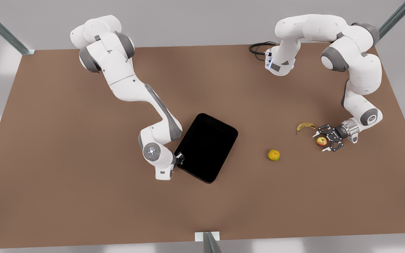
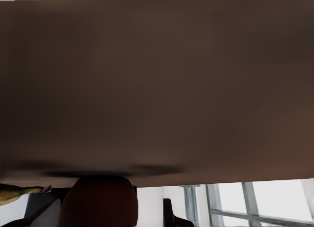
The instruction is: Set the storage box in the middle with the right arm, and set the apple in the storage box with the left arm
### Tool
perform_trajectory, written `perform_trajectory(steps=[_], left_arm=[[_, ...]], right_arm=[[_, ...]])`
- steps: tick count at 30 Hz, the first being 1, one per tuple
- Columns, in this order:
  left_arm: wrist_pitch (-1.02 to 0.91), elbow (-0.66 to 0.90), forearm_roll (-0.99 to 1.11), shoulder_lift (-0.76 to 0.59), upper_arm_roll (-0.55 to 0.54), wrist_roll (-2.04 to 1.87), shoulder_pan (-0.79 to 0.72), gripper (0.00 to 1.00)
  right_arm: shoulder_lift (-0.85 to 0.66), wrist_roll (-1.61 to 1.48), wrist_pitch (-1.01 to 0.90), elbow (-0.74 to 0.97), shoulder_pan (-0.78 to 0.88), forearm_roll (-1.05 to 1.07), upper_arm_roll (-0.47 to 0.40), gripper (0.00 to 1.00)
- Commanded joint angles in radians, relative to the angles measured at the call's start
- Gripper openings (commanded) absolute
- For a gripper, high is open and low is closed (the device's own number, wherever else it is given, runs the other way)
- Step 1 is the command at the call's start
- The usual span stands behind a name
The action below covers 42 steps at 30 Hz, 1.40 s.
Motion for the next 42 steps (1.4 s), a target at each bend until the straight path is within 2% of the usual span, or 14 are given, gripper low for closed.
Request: perform_trajectory(steps=[1,3,5,8,13,15,16,19,21,25,28,32,36,42], left_arm=[[0.002,0.0,-0.012,0.001,-0.005,0.001,0.0,1.0],[0.01,0.0,-0.02,0.002,-0.01,0.006,0.001,0.94],[0.01,0.0,-0.023,0.002,-0.011,0.005,0.003,0.75],[0.01,0.0,-0.023,0.002,-0.011,0.003,0.003,0.6],[0.013,0.0,-0.025,0.007,-0.017,0.006,0.006,0.58],[0.01,0.002,-0.023,0.007,-0.017,0.001,0.006,0.36],[0.002,0.005,-0.023,0.005,-0.017,-0.006,0.008,0.3],[-0.005,0.014,-0.023,-0.006,-0.017,-0.02,0.008,0.27],[-0.007,0.018,-0.015,-0.055,-0.016,-0.061,0.008,0.27],[0.008,0.066,0.096,-0.174,-0.059,-0.123,-0.06,0.26],[0.088,0.205,0.293,-0.223,-0.171,-0.301,-0.103,0.26],[0.28,0.356,0.552,-0.253,-0.425,-0.673,-0.132,0.26],[0.597,0.403,0.831,-0.263,-0.761,-1.224,-0.154,0.26],[0.686,0.425,1.187,-0.259,-0.993,-1.695,-0.233,0.26]], right_arm=[[0.0,0.0,0.001,0.0,0.0,0.0,0.0,1.0],[0.002,0.002,0.013,0.0,0.0,0.0,0.0,1.0],[0.019,0.002,0.037,0.0,0.0,0.0,0.0,1.0],[0.035,0.002,0.041,0.017,0.0,0.0,0.0,1.0],[0.017,0.012,-0.019,0.06,0.0,0.032,0.0,1.0],[-0.024,0.011,-0.15,0.103,0.0,0.077,-0.011,1.0],[-0.064,0.011,-0.229,0.11,-0.005,0.077,-0.013,1.0],[-0.248,0.014,-0.542,0.109,-0.077,0.075,-0.088,1.0],[-0.455,0.017,-0.791,0.08,-0.141,-0.177,-0.214,1.0],[-0.78,0.018,-0.869,-0.073,-0.269,-0.322,-0.22,1.0],[-0.85,0.02,-0.881,-0.124,-0.296,-0.339,-0.22,1.0],[-0.85,0.018,-0.883,-0.121,-0.296,-0.345,-0.218,1.0],[-0.693,0.025,-0.877,-0.123,-0.296,-0.344,-0.218,1.0],[-0.693,0.025,-0.874,-0.12,-0.296,-0.342,-0.218,1.0]])
